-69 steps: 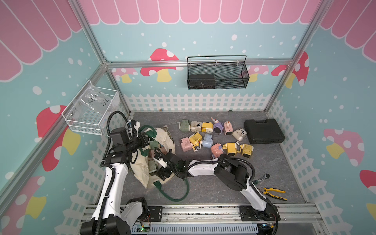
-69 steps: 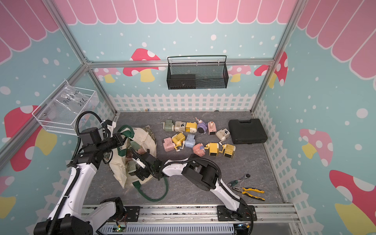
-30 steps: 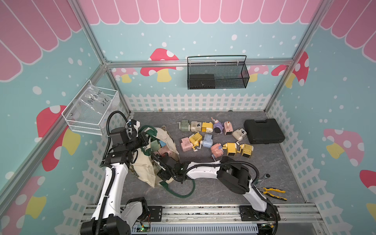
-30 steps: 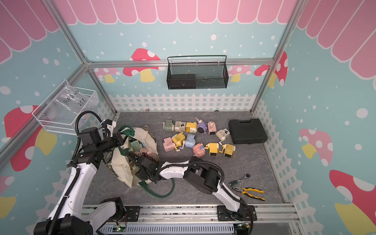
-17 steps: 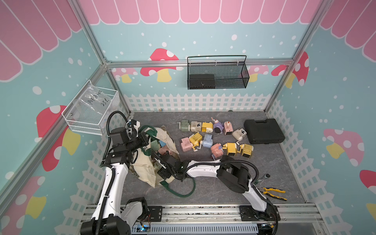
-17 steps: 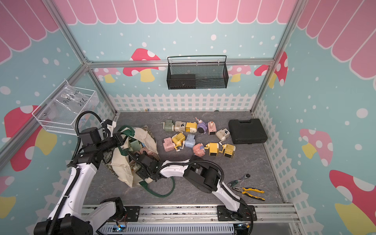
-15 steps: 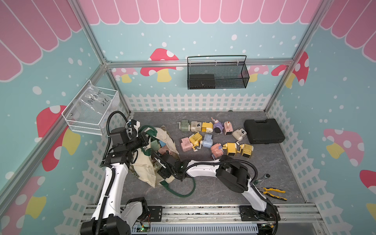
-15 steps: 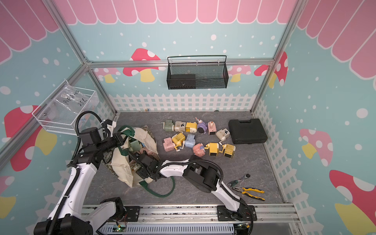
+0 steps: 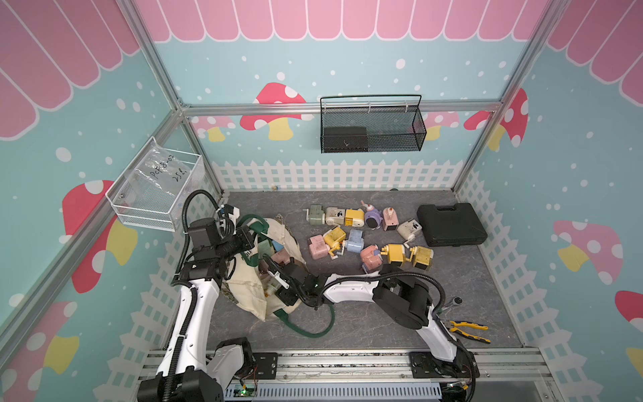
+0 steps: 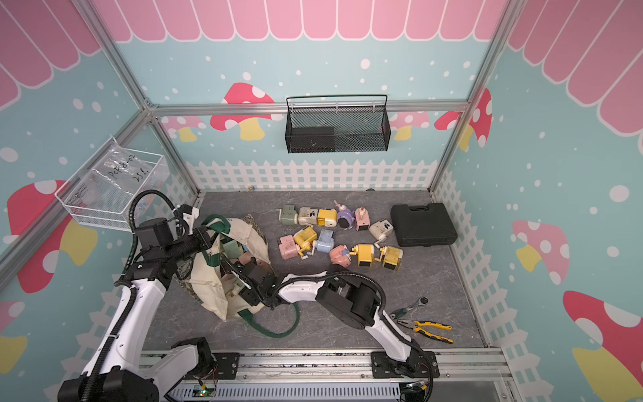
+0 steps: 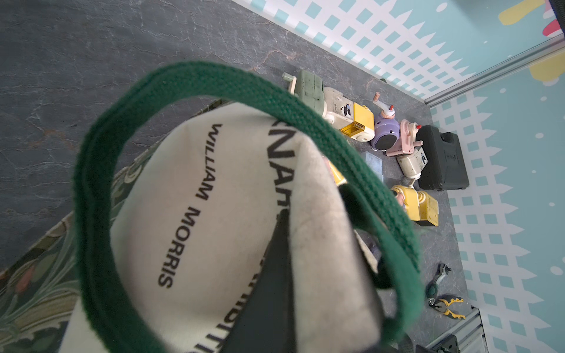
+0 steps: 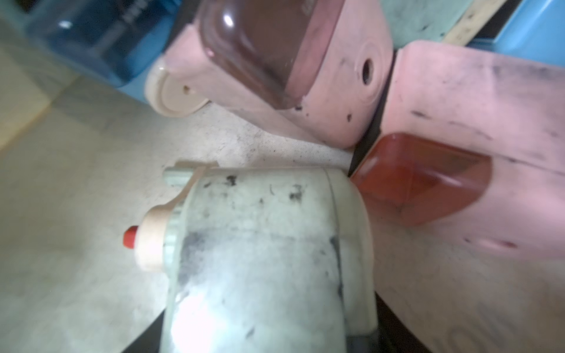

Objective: Take out the pencil sharpeners from the tote bags
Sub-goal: Pick up the pencil sharpener from the canvas bag.

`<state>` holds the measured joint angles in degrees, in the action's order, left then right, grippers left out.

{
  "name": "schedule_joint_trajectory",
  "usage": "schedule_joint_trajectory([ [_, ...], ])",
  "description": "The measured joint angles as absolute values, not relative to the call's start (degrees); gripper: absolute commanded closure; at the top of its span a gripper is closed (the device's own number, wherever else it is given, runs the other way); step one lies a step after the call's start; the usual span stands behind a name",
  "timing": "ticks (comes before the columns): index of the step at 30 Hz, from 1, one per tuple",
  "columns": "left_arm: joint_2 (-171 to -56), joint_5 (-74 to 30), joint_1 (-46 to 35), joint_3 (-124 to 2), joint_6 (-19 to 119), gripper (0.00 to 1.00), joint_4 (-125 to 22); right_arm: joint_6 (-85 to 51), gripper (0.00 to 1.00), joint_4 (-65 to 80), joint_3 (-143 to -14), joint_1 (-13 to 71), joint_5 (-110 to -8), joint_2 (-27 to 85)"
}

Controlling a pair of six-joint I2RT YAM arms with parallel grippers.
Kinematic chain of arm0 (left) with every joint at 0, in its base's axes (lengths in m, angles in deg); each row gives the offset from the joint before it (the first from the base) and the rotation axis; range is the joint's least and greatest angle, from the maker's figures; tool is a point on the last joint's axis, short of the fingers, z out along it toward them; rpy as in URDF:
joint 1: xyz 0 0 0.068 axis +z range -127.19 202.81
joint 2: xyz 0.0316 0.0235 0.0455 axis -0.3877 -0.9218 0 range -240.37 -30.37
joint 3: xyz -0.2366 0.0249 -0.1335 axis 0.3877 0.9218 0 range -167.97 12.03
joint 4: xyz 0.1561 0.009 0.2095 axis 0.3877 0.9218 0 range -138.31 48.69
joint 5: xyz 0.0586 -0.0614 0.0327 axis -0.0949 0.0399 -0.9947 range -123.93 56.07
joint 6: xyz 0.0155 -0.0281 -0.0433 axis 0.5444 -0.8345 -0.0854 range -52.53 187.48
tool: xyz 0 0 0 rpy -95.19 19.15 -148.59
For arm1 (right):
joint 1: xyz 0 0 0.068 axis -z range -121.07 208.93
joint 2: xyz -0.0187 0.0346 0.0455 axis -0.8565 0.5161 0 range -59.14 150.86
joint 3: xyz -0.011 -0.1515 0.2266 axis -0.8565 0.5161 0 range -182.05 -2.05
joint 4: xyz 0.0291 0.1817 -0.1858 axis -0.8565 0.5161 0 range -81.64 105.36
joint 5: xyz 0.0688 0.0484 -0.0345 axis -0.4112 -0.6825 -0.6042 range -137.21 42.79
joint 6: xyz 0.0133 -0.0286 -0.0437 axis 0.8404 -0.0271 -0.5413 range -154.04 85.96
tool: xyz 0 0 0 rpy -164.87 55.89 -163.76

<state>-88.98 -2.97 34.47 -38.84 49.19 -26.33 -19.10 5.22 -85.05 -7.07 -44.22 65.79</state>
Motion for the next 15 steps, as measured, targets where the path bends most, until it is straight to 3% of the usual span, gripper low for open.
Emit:
schedule_joint_trajectory([
  [15,-88.98,-4.74,34.47,-38.84,49.21,1.00,-26.31,-23.77,0.42,-0.04,-70.54,-7.07,-52.92,47.43],
])
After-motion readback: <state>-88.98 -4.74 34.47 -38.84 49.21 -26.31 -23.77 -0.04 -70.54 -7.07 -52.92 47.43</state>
